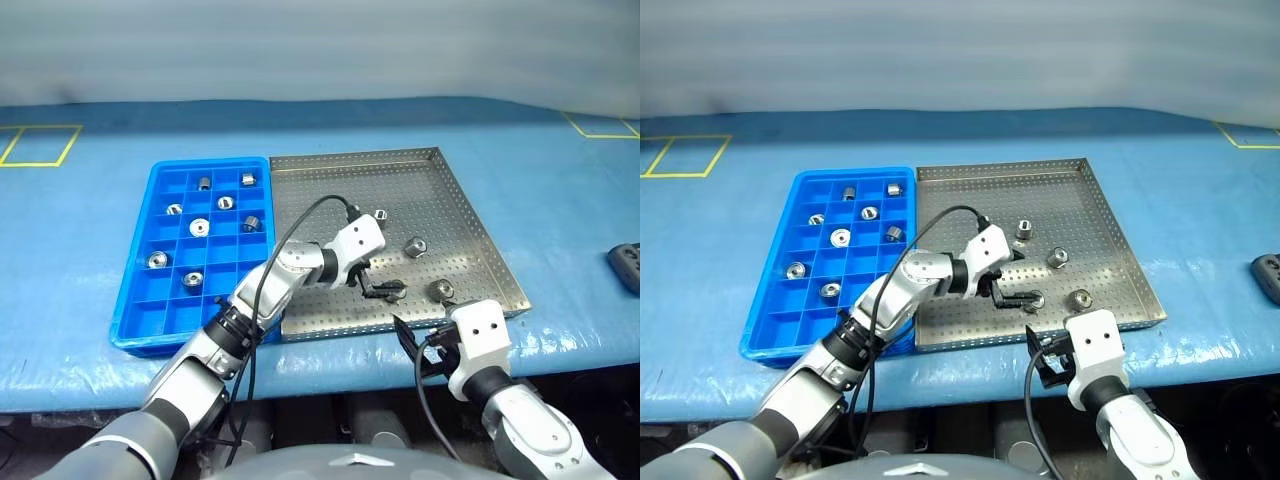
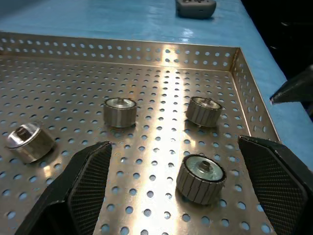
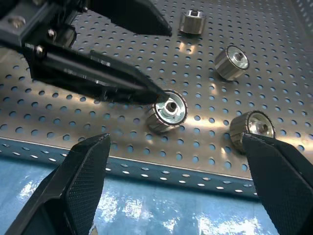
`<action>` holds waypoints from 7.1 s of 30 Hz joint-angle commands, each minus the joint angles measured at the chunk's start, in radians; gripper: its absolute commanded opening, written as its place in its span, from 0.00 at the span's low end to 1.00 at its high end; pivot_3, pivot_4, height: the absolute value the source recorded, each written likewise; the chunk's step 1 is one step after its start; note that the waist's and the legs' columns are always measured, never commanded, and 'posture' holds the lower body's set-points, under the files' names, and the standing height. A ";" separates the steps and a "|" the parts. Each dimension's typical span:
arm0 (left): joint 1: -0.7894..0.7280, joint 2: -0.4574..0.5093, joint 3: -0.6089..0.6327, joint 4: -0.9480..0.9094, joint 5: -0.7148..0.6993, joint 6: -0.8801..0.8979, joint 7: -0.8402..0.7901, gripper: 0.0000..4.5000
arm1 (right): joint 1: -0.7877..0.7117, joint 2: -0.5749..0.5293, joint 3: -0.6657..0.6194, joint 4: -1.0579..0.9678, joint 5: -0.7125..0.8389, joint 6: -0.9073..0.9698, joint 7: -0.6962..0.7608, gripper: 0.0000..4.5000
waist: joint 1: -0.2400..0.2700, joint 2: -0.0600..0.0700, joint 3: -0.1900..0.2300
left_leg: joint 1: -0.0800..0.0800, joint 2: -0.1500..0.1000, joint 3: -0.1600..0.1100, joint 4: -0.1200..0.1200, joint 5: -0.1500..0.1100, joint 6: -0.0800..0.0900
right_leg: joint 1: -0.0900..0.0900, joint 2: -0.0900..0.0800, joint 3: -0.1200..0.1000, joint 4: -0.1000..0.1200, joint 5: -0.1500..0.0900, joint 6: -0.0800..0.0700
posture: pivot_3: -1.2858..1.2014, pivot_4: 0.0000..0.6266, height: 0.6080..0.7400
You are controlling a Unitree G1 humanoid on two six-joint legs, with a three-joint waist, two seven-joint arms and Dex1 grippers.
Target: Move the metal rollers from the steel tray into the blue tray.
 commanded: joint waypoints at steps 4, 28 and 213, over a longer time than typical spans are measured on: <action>-0.001 -0.042 -0.048 0.071 0.068 -0.083 -0.016 1.00 | 0.023 -0.005 0.010 -0.044 0.003 -0.064 -0.046 1.00 | -0.014 0.000 0.000 | 0.000 0.001 0.001 0.000 0.000 0.000 | 0.000 -0.001 0.000 0.000 0.000 0.000 | 0.43 0.24 1.00; 0.043 -0.106 0.046 0.043 0.086 -0.037 0.012 0.42 | -0.111 -0.013 0.044 -0.044 0.027 0.040 -0.025 1.00 | -0.002 0.000 0.000 | -0.001 0.001 0.001 0.000 0.000 0.001 | -0.001 -0.001 0.001 0.000 0.000 0.001 | 0.47 0.24 1.00; 0.638 0.129 0.376 -0.756 -0.199 -0.029 0.377 1.00 | -1.237 0.341 0.162 0.936 -0.214 -0.103 0.043 0.38 | 0.138 0.007 0.004 | 0.000 -0.001 -0.003 -0.004 -0.002 -0.003 | 0.000 0.003 -0.004 0.000 -0.002 -0.004 | 0.65 0.24 1.00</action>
